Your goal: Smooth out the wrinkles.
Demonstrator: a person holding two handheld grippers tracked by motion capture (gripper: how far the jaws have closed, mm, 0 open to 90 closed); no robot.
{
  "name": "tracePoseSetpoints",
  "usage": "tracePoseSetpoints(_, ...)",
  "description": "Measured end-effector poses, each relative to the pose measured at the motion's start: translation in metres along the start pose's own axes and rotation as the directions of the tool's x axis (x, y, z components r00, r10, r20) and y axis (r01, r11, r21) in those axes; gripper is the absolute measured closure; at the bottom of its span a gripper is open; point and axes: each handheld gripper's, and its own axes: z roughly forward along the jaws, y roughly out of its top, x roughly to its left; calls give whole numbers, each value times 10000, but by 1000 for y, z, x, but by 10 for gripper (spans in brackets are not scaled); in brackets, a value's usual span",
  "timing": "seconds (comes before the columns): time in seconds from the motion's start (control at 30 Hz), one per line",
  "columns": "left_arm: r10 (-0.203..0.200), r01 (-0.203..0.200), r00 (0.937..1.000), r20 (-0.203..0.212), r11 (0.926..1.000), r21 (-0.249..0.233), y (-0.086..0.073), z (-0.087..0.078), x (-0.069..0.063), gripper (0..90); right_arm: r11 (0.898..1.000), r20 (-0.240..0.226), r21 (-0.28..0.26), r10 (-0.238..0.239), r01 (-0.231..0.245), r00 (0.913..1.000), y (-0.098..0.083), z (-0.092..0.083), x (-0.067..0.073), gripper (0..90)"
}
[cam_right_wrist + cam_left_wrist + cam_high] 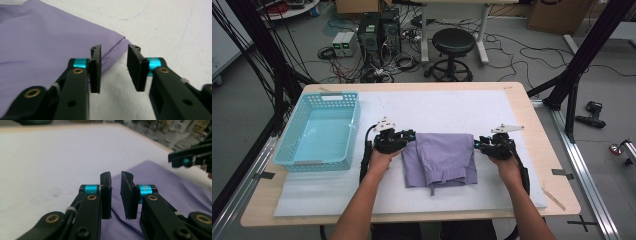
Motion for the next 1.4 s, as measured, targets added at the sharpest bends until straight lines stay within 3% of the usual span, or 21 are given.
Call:
tracePoseSetpoints(0.1,246,-256,9994,224,9988,411,-4,15,-7,765,9999,-114,-163,-22,20,9999,-9,-11,-1,614)
tracePoseSetpoints(0.2,281,-269,9996,-90,9935,1102,-1,23,-9,766,9998,-249,-203,-18,13,9997,-16,-19,-2,601)
tracePoseSetpoints(0.3,125,-18,9975,-689,9882,1529,0,29,-7,765,9998,-408,-179,-26,18,9992,-20,-23,0,590)
tracePoseSetpoints(0.4,109,150,9916,-1289,9801,1979,1,34,-8,762,9997,-489,-201,-177,167,9986,-20,-26,5,584)
tracePoseSetpoints(0.43,133,213,9884,-1513,9742,2246,2,36,-8,760,9996,-510,-232,-190,178,9985,-20,-27,6,583)
tracePoseSetpoints(0.53,319,147,9790,-2013,9741,2255,3,34,-9,754,9993,-591,-354,-160,139,9981,-21,-31,7,543)
tracePoseSetpoints(0.6,-81,452,9817,-1903,9805,1913,3,29,-6,683,9988,-838,-490,40,-81,9965,-20,-32,8,499)
tracePoseSetpoints(0.67,-135,416,9834,-1810,9874,1525,6,20,-5,640,9977,-1055,-647,108,-177,9944,-19,-34,11,479)
tracePoseSetpoints(0.77,-514,595,9857,-1603,9972,458,13,6,-4,561,9967,-1317,-805,-161,55,9912,-17,-32,21,453)
tracePoseSetpoints(0.83,-621,615,9870,-1484,9981,-83,17,-3,-4,527,9960,-1600,-779,-552,431,9856,-16,-28,31,470)
tracePoseSetpoints(0.93,-644,585,9900,-1258,9970,-502,20,-16,-4,509,9933,-2076,-589,-1098,996,9720,-15,-20,45,531)
tracePoseSetpoints(1.0,-423,325,9900,-1346,9967,-744,18,-23,-5,546,9913,-2407,-268,-1318,1292,9616,-15,-14,51,572)
tracePoseSetpoints(1.1,-625,525,9902,-1247,9952,-826,11,-30,-4,600,9786,-2431,366,-1877,2024,9517,-19,-10,58,605)
tracePoseSetpoints(1.17,-628,516,9904,-1231,9944,-920,7,-34,-4,637,9708,-2264,687,-2091,2297,9513,-23,-10,58,604)
tracePoseSetpoints(1.3,-657,523,9914,-1135,9917,-1178,4,-43,-6,623,9857,-2306,244,-1565,1665,9604,-30,-17,53,569)
tracePoseSetpoints(1.4,-699,532,9907,-1168,9886,-1411,4,-51,-8,585,9890,-2238,-278,-1475,1450,9634,-24,-25,55,529)
